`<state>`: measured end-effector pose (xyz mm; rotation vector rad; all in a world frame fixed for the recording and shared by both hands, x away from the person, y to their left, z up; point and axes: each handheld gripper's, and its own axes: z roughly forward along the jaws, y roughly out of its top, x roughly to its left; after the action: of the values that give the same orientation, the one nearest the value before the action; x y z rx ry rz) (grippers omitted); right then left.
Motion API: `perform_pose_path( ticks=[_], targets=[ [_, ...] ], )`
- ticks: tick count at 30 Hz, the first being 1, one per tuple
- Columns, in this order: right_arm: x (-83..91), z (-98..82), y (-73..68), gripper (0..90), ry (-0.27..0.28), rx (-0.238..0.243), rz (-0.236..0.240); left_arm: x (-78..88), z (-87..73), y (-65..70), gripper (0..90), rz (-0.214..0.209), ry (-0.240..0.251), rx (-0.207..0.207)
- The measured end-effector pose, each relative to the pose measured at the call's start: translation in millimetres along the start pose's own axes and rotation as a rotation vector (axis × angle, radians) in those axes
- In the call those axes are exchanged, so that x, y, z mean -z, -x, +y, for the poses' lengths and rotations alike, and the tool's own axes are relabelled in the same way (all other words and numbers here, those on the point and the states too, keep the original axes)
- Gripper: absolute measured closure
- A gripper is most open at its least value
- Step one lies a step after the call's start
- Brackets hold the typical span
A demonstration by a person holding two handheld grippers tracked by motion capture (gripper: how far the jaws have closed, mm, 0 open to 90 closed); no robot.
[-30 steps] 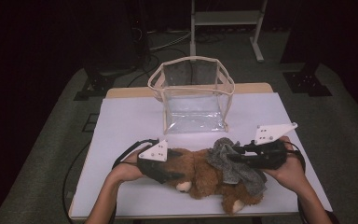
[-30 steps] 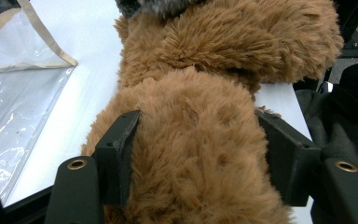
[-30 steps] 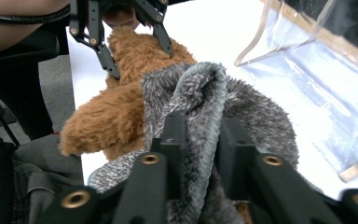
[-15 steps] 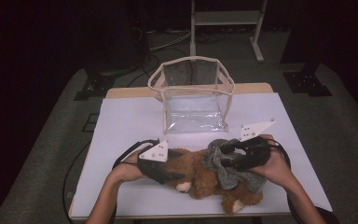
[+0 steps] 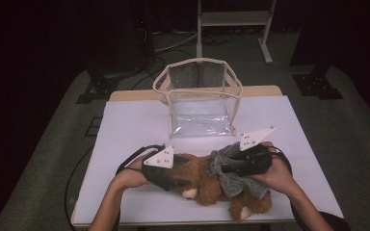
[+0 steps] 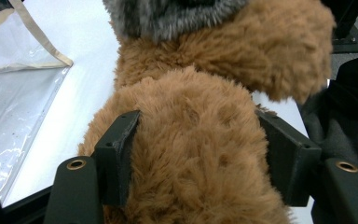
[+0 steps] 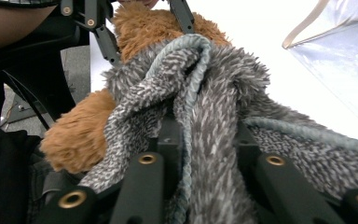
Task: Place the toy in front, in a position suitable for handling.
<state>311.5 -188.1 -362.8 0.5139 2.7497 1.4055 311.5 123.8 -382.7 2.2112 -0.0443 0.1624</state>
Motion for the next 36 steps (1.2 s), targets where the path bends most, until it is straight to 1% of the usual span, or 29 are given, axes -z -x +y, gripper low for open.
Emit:
perform_pose_path(
  ticks=[3,6,8,10,12,15,17,19,20,24,26,27,29,32,34,36],
  targets=[
    [12.7,-6.2,-2.3,73.5,0.006,-0.003,-0.010,0.3,0.1,-0.2,34.5,0.001,-0.004,-0.001],
    [32.0,-20.6,-5.4,73.6,0.016,-0.025,-0.039,0.5,-0.6,-0.8,34.5,0.002,-0.001,0.007],
    [42.6,-32.0,-6.0,73.6,0.014,-0.049,-0.054,0.2,-0.5,-0.9,34.5,0.002,0.000,0.008],
    [54.4,-49.0,-6.2,73.6,0.020,-0.100,-0.059,0.0,0.1,-0.6,34.5,0.002,-0.001,0.006],
    [63.6,-62.3,-5.4,73.6,0.030,-0.135,-0.073,0.0,0.5,-0.6,34.5,0.004,-0.005,0.005],
    [72.9,-72.1,-4.9,73.6,0.053,-0.168,-0.085,0.0,0.5,-0.6,34.5,0.004,-0.005,0.005],
    [73.4,-69.6,-5.0,73.6,0.065,-0.162,-0.083,-0.1,0.5,-0.6,34.5,0.004,-0.006,0.005],
    [68.6,-61.3,-4.8,73.6,0.070,-0.145,-0.076,0.1,0.6,-0.4,34.5,0.004,-0.008,0.003],
    [63.5,-54.4,-4.0,73.6,0.071,-0.127,-0.068,0.2,0.6,-0.3,34.4,0.004,-0.008,0.002],
    [43.0,-33.4,-2.4,73.3,0.073,-0.081,-0.042,0.9,-0.1,-0.3,34.4,0.003,-0.011,0.005],
    [34.2,-27.2,-2.8,73.3,0.072,-0.065,-0.032,2.0,-1.3,-0.6,34.3,0.004,-0.014,0.008],
    [32.1,-26.5,-3.2,73.3,0.075,-0.065,-0.028,2.5,-1.9,-0.8,34.2,0.004,-0.013,0.012],
    [33.3,-30.1,-2.4,73.4,0.086,-0.071,-0.024,2.3,-2.1,-0.8,33.9,0.003,-0.007,0.016],
    [40.2,-42.2,-1.5,73.3,0.083,-0.102,-0.031,1.2,-0.6,-0.5,33.7,0.001,-0.006,0.015],
    [48.0,-53.5,-0.4,73.2,0.092,-0.133,-0.035,0.6,0.0,-0.2,33.4,0.002,-0.005,0.014],
    [55.8,-60.0,-1.4,73.3,0.096,-0.150,-0.044,0.9,0.1,-0.3,33.3,0.002,-0.008,0.015]
  ],
)
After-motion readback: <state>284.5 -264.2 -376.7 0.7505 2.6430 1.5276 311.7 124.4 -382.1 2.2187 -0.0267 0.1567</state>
